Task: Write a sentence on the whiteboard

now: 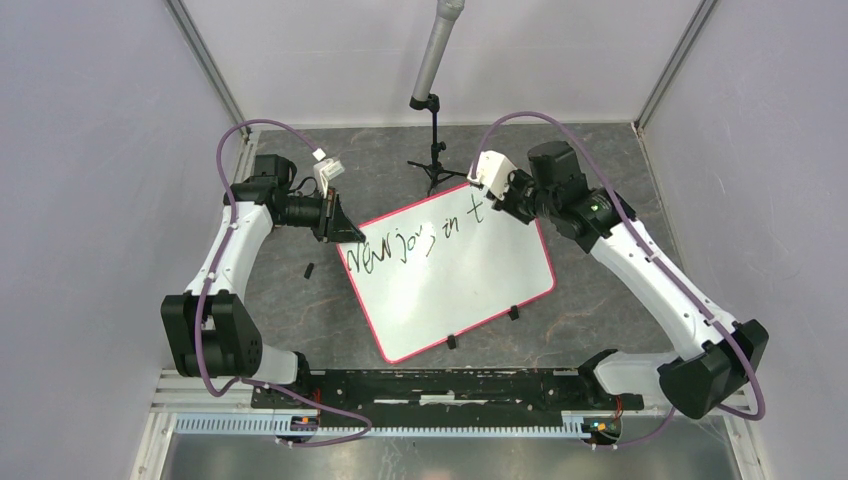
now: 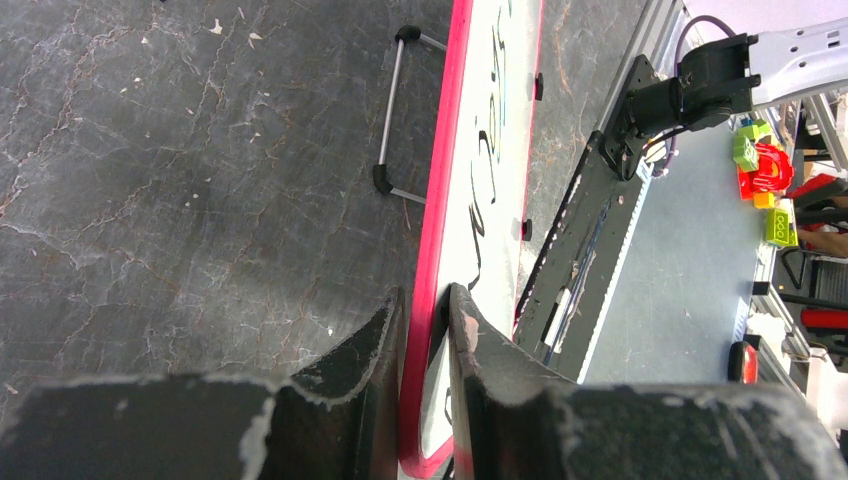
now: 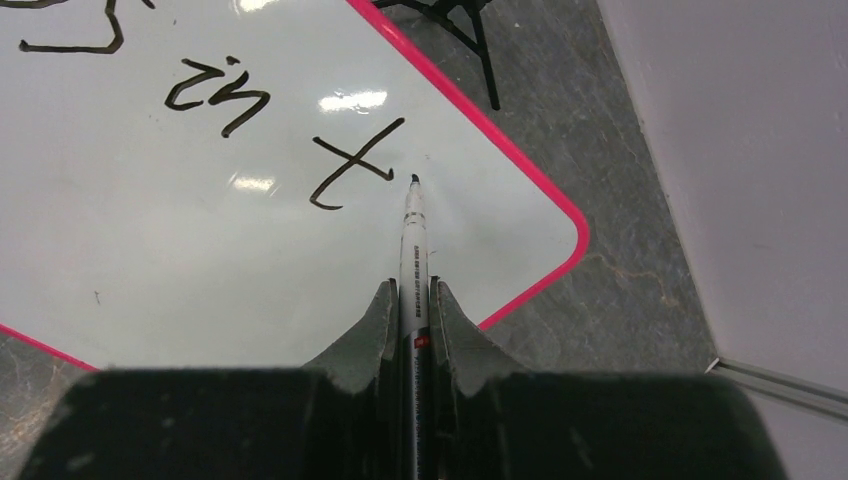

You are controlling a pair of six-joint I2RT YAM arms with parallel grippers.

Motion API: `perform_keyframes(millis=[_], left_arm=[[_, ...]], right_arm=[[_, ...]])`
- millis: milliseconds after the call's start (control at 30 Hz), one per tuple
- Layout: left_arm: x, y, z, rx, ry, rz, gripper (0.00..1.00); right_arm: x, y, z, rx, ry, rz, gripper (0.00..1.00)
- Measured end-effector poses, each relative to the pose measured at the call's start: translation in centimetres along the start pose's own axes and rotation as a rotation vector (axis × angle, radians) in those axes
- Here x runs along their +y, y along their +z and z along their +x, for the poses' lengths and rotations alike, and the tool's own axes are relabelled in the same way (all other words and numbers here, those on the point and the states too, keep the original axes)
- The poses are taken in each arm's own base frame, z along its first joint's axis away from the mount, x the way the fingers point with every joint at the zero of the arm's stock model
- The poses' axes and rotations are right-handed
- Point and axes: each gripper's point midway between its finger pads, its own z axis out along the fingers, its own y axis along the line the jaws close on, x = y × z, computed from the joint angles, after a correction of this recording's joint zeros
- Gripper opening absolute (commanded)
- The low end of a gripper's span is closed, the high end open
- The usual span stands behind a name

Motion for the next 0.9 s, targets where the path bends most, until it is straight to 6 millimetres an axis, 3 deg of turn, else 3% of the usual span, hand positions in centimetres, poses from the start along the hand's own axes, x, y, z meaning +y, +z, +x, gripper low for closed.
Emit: perform_keyframes(millis=[233, 633, 900], left_arm=[[0.0, 0.0, 0.0, 0.0, 0.0, 0.0, 0.02], [0.0, 0.0, 0.0, 0.0, 0.0, 0.0, 0.02], [0.0, 0.0, 0.0, 0.001, -0.001, 0.0, 0.02]], right_arm=[[-1.0, 1.0, -0.4, 0.005, -0.006, 0.016, 0.0], [-1.1, 1.6, 0.1, 0.025, -0.017, 0.012, 0.0], [0.2, 1.2, 1.5, 0.049, -0.012, -0.013, 0.0]])
